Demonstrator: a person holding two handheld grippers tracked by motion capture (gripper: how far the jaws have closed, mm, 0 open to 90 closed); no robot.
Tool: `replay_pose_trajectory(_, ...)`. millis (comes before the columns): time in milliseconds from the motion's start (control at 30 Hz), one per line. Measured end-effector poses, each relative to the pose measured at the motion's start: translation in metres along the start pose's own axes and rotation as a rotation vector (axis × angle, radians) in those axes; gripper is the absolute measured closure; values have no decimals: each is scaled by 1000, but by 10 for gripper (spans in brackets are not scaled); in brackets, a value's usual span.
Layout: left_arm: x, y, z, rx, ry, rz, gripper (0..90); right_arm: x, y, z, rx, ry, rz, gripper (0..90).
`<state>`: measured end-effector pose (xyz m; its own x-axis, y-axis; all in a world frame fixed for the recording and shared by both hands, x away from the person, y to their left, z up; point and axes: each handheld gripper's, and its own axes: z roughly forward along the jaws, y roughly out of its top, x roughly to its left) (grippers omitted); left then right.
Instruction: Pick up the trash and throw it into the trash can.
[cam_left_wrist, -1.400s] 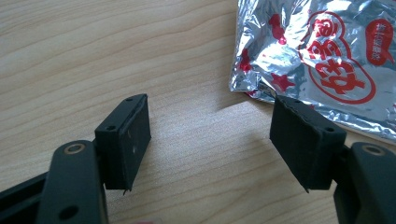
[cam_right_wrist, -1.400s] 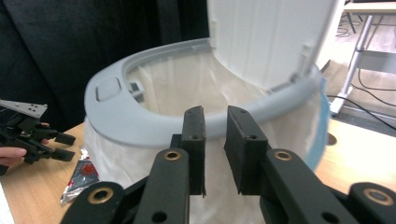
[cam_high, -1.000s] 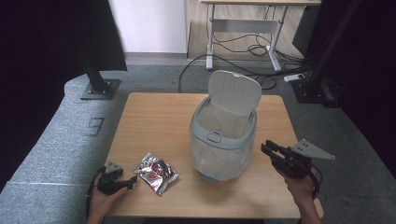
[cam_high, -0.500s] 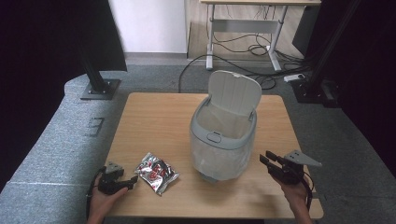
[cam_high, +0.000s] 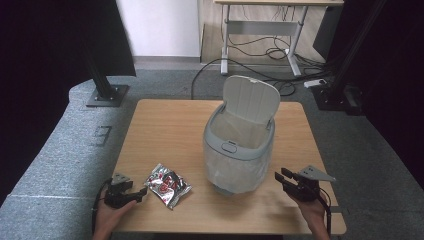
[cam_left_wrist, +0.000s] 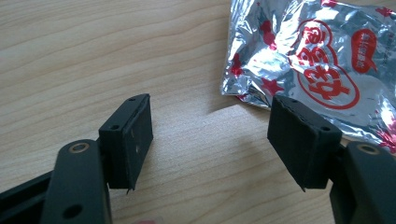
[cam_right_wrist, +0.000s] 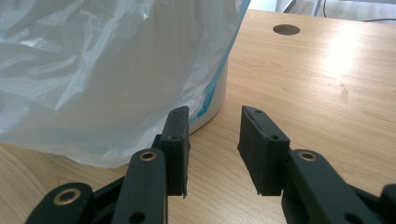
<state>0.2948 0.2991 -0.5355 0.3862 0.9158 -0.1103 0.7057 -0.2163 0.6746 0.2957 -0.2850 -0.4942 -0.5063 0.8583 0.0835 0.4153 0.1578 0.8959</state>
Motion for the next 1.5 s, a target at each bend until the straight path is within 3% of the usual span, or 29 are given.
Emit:
replay_pose_trajectory(367, -3, 3, 0, -16, -11, 7, 326, -1, -7, 1, 21, -6, -4, 619)
replay_pose_trajectory(700, -12, 13, 17, 10, -13, 35, 326, -2, -10, 3, 34, -11, -4, 619)
replay_pose_trajectory(900, -14, 20, 21, -4, -23, 47, 326, -1, -11, 2, 37, -17, -9, 619)
replay_pose_trajectory(1067, -12, 22, 17, -37, -41, 27, 326, -4, -12, 0, 37, -22, -5, 620)
replay_pose_trajectory(1200, -11, 30, 23, -52, -46, 9, 326, -4, -12, 0, 37, -23, 0, 620)
replay_pose_trajectory(1500, -22, 31, 38, 4, -37, 52, 355, -5, -12, 0, 36, -25, 0, 622)
